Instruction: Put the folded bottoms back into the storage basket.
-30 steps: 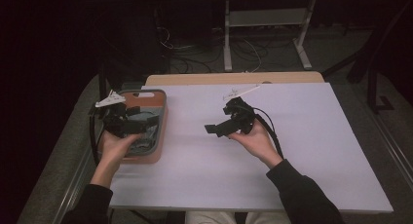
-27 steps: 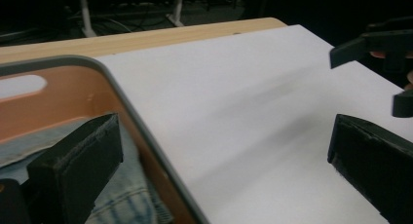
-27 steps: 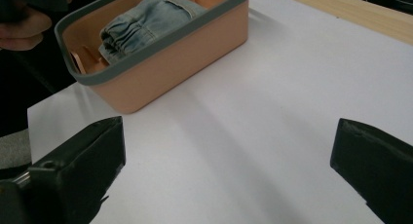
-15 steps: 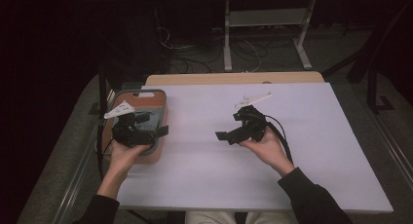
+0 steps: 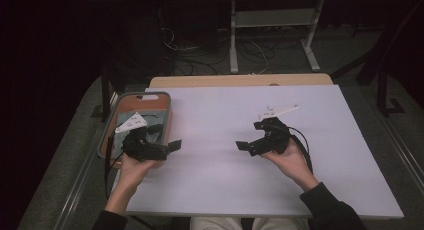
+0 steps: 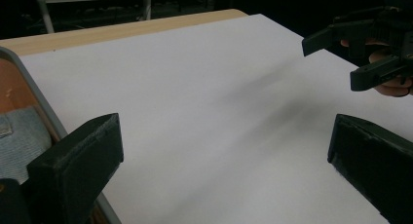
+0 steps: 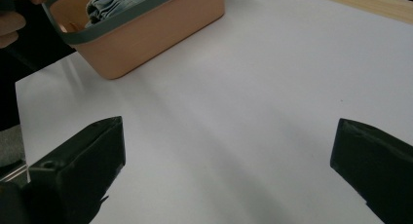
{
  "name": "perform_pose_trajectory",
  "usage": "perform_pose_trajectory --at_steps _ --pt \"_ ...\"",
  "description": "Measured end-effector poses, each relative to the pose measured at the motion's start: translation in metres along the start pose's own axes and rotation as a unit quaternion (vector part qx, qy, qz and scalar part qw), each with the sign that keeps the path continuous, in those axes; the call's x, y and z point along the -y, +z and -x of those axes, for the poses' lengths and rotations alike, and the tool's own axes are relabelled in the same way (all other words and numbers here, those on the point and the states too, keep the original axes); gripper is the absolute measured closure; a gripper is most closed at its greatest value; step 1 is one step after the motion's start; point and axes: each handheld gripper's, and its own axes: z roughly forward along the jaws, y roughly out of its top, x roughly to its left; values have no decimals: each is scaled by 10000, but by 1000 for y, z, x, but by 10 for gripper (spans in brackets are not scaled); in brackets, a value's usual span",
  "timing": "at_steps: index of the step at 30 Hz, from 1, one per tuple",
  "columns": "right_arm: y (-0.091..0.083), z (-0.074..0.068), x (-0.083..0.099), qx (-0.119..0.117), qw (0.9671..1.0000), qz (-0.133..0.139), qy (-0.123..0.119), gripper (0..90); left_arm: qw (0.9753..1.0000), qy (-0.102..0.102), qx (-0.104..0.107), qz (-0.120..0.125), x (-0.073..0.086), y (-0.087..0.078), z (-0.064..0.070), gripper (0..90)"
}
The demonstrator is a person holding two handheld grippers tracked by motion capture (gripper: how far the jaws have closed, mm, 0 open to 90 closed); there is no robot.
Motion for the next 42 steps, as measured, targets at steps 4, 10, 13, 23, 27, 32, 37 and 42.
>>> perform_pose_trajectory --at_steps 4,10,13,23,27,32,37,42 --pt "-8 4 8 36 10000 65 62 0 10000 2 36 -17 5 2 3 0" --pt "-18 10 21 93 9998 117 166 0 9998 28 151 -84 10 6 7 0" --pt "-23 12 26 109 9996 114 219 0 9997 73 168 -135 13 7 9 0" --pt "-43 21 50 169 9988 267 378 0 9992 151 154 -325 30 13 18 0" --pt "-51 24 62 190 9985 369 359 0 9991 107 230 -328 35 15 20 0" --pt "-60 27 75 220 9982 476 308 0 9987 163 210 -430 41 17 21 0" --pt "-68 31 86 253 9974 552 376 0 9983 241 215 -475 44 19 24 0" --pt "-76 36 96 302 9967 599 449 0 9980 267 240 -528 45 22 25 0"
